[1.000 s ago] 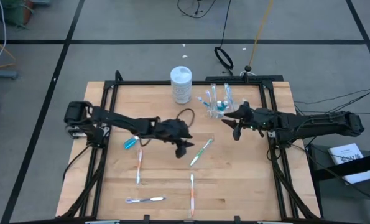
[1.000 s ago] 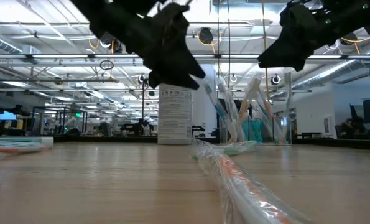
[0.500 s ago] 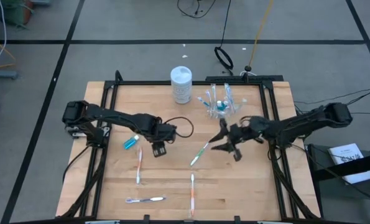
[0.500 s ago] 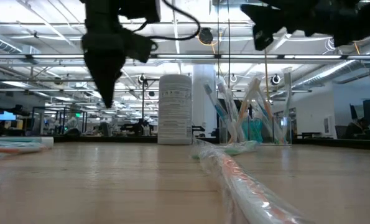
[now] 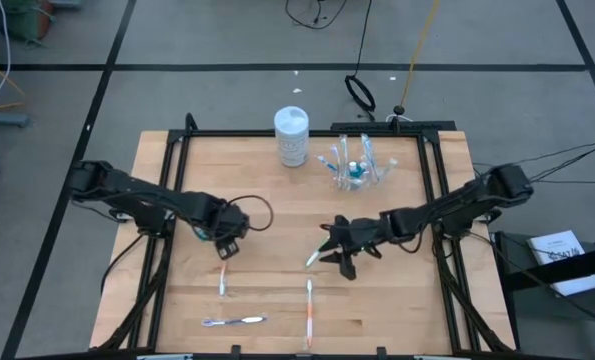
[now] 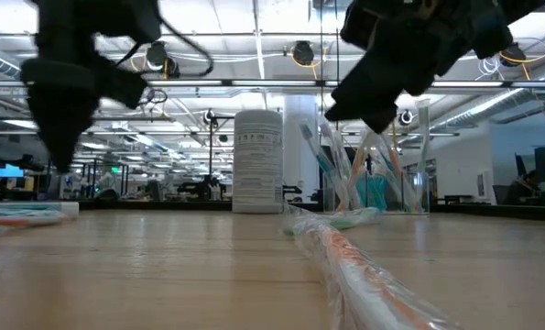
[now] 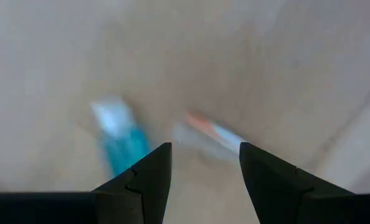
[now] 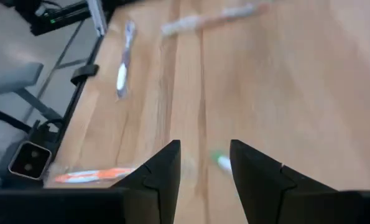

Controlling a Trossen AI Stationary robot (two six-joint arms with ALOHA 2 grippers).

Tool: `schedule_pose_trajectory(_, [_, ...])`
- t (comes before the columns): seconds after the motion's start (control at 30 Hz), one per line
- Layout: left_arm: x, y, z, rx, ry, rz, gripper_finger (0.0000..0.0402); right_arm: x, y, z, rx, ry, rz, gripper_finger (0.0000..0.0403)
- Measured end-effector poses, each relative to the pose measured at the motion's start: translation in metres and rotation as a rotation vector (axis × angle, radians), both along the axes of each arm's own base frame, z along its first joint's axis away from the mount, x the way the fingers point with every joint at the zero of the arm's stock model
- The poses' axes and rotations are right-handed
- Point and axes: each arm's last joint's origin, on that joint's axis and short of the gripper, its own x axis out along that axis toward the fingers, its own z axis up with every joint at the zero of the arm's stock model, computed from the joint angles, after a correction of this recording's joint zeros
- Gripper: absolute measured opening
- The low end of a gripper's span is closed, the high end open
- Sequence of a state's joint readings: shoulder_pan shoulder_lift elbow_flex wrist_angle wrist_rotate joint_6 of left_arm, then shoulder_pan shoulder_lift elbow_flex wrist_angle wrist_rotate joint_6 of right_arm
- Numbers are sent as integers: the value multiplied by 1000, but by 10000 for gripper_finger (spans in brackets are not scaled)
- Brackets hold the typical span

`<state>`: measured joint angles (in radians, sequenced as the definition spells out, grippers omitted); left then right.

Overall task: Pick & Place toothbrushing station
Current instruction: Put the white and orange toothbrush into the transparent mesh organizer

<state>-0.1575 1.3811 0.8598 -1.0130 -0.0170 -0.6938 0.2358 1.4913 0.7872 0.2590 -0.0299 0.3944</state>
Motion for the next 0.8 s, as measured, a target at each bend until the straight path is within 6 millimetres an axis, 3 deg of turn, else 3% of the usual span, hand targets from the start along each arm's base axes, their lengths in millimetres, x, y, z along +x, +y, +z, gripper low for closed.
schedule_pose_trajectory(0.27, [-30,-2,-45,-130,-59,291,195,-2,4,-14,113,138,-79,130])
schedule_pose_trajectory(0.4, [-33,-3,-54,-229,-51,226,195,-2,4,-13,117,132,-83,130])
schedule_pose_trajectory(0.6, [-25,-6,-43,-283,-98,4,195,-1,4,-12,113,114,-77,130])
schedule_pose_trajectory(0.8, [-10,-10,-9,-229,-154,-279,195,-1,4,-12,89,106,-61,130])
